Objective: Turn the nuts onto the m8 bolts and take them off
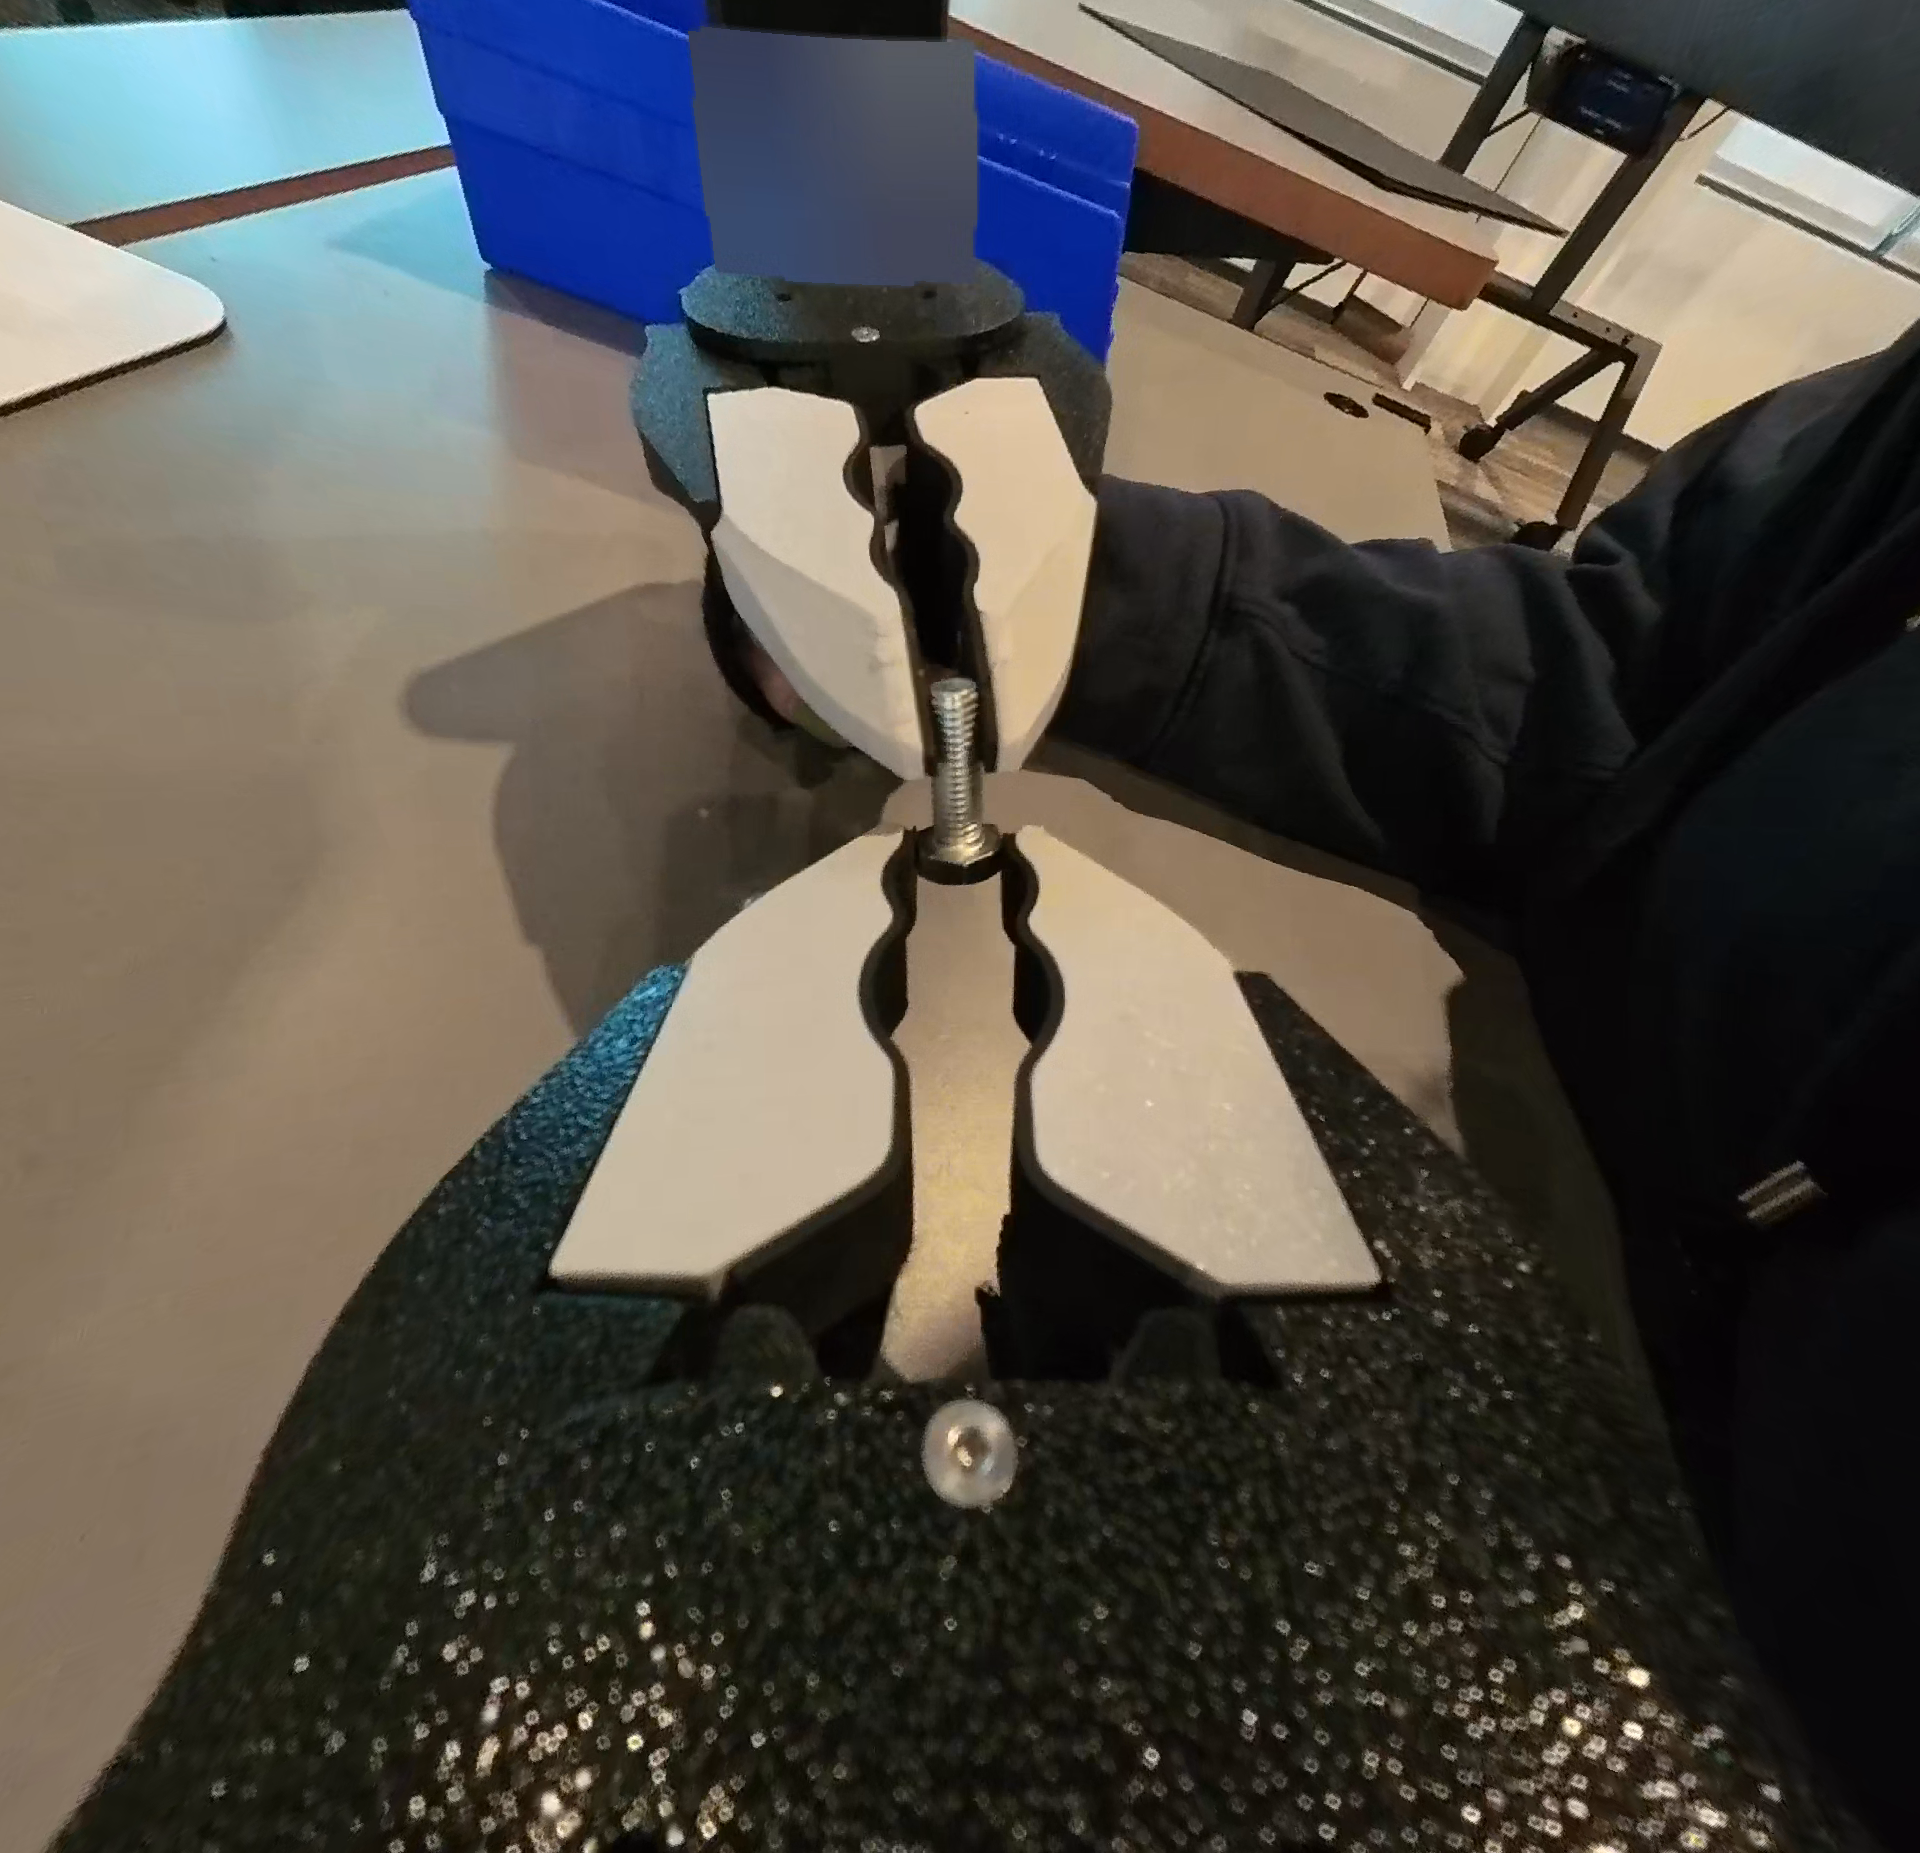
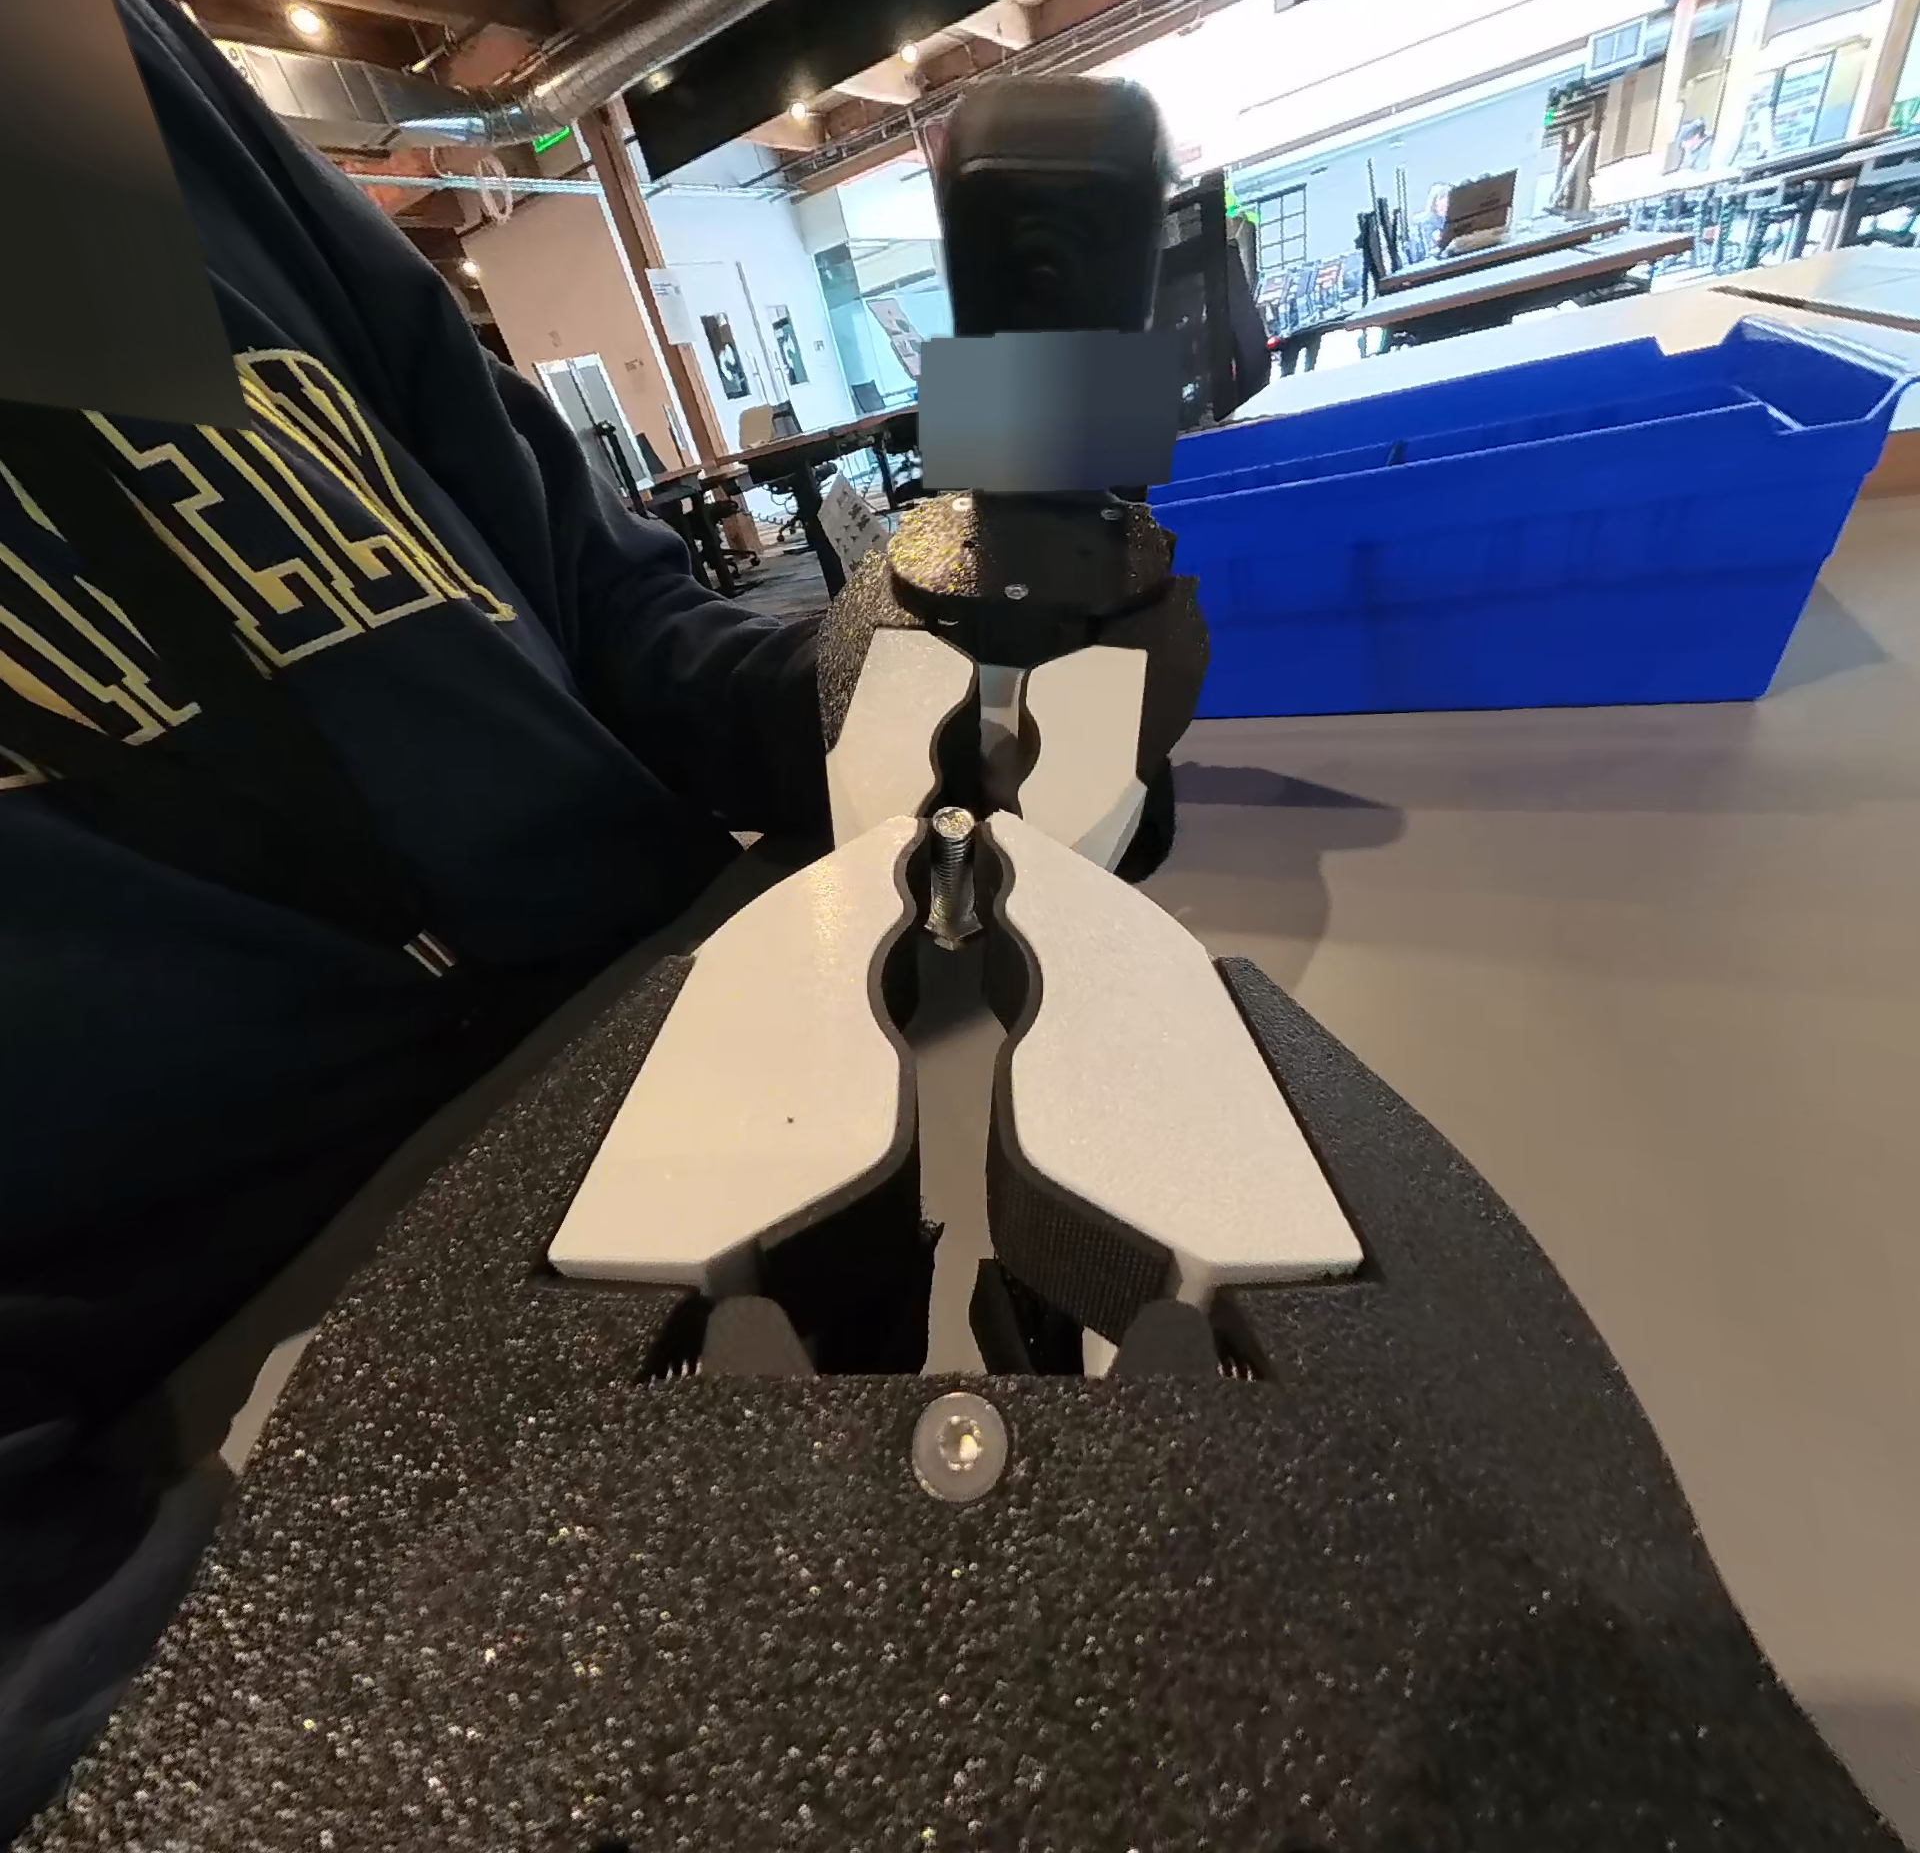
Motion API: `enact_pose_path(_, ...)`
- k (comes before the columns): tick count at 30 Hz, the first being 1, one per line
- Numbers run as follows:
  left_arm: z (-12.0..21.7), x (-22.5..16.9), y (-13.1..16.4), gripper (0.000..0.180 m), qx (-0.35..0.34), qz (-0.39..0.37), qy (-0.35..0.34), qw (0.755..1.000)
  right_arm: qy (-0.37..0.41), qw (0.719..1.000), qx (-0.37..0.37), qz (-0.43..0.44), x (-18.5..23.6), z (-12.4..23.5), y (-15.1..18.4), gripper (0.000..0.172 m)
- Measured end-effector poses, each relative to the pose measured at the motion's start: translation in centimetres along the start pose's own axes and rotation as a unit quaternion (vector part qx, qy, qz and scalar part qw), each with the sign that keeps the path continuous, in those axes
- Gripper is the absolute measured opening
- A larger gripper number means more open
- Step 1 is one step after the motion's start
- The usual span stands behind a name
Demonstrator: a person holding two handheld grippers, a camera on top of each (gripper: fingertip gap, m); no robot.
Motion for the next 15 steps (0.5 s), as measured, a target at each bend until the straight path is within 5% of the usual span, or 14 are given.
enact_pose_path(8,0.9,3.3,-1.7,0.014,-0.065,-0.045,-0.146,0.986,0.139,0.985,-0.069,0.074,-0.8,2.3,-1.1,0.027)
enact_pose_path(12,1.8,6.5,-2.8,0.014,-0.133,-0.074,-0.241,0.959,0.235,0.968,-0.027,0.087,-1.6,4.1,-0.3,0.034)
enact_pose_path(15,1.4,8.1,-2.5,0.014,-0.164,-0.058,-0.228,0.958,0.289,0.953,-0.006,0.094,-1.8,4.4,0.0,0.046)
Point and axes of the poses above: each gripper's, where its closed fingertips meet, z back along the fingers, y out of its underside, x = y × z across the jaws, the point moved 6 cm from there along z, back along the fingers, and after that the axes turned 8 degrees about x, right-handed, at the moved point
